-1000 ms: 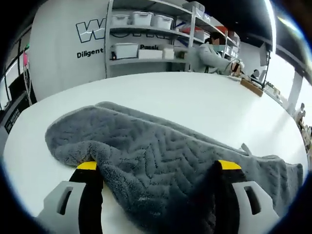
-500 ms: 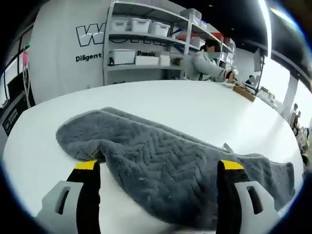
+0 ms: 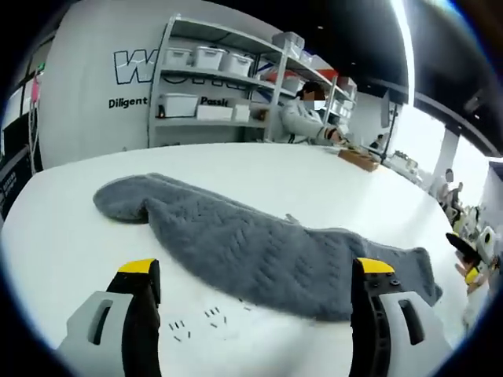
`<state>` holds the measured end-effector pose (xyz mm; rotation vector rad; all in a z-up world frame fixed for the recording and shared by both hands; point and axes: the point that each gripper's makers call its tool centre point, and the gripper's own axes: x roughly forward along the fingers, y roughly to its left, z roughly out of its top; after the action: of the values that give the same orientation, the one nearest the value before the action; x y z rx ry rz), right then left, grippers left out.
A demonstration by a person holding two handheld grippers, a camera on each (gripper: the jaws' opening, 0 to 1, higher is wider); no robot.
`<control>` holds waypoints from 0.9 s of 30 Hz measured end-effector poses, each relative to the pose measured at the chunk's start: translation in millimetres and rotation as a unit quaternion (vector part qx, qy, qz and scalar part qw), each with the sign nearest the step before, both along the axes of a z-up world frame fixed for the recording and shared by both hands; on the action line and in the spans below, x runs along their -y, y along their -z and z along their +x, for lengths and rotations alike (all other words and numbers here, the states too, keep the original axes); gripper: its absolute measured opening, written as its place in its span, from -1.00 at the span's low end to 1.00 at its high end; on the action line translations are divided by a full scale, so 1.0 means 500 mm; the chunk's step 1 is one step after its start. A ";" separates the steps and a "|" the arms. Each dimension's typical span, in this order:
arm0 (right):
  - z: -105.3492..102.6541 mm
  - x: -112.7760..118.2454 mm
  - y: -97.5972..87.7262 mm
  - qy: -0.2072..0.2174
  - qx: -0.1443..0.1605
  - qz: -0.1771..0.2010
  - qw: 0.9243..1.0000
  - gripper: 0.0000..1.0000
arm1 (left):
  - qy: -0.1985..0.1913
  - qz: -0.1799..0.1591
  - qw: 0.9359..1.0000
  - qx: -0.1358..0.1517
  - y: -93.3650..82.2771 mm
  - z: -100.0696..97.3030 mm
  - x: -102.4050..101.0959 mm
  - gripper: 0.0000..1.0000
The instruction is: Open the folded towel by lifting each exposed corner and separating the folded layers until the towel lies flat within the target outline without major curled edges
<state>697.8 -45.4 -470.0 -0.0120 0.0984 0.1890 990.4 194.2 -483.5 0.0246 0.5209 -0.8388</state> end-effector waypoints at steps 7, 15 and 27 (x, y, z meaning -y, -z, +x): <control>0.002 -0.002 -0.001 0.005 0.001 -0.002 1.000 0.98 | 0.023 -0.006 0.999 0.024 -0.018 -0.141 -0.054 0.99; 0.005 -0.023 0.014 -0.004 -0.013 -0.011 1.000 0.98 | 0.026 -0.008 0.998 0.061 -0.013 -0.276 -0.142 0.99; 0.005 -0.058 0.059 -0.017 -0.053 -0.050 0.997 0.98 | -0.020 -0.011 0.994 0.108 0.021 -0.395 -0.288 0.99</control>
<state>700.3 -16.3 -499.7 -0.1028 0.2129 0.2182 792.8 338.1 -494.2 0.0842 0.3084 -0.7924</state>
